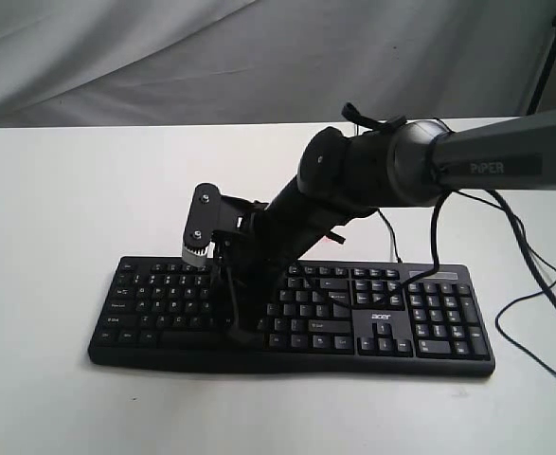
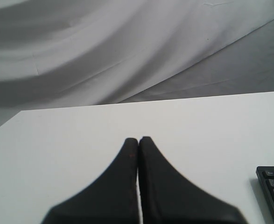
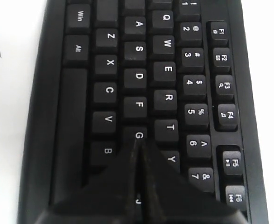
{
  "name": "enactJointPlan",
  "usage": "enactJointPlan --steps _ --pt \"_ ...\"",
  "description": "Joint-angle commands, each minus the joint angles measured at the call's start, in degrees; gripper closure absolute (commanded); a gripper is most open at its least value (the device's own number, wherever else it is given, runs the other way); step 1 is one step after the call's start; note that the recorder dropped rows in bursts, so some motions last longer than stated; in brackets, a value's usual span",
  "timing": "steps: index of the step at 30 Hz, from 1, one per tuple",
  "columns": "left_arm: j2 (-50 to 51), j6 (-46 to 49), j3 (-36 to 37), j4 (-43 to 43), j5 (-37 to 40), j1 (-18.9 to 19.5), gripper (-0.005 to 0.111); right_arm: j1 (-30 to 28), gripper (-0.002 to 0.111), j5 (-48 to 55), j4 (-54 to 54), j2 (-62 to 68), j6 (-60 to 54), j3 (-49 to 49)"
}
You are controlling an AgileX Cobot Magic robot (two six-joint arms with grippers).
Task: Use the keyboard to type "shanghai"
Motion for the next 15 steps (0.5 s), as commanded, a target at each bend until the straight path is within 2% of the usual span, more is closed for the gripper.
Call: enactJointPlan --steps 1,15 --pt "0.18 -0.16 0.29 -0.03 -0.19 -0.22 0.106 -0.08 0.108 -0.21 0.26 -0.08 -0.80 0.08" --pt "0.18 -0.16 0.29 -0.03 -0.19 -0.22 0.106 -0.08 0.108 0.98 0.90 -0.08 -3.65 0.17"
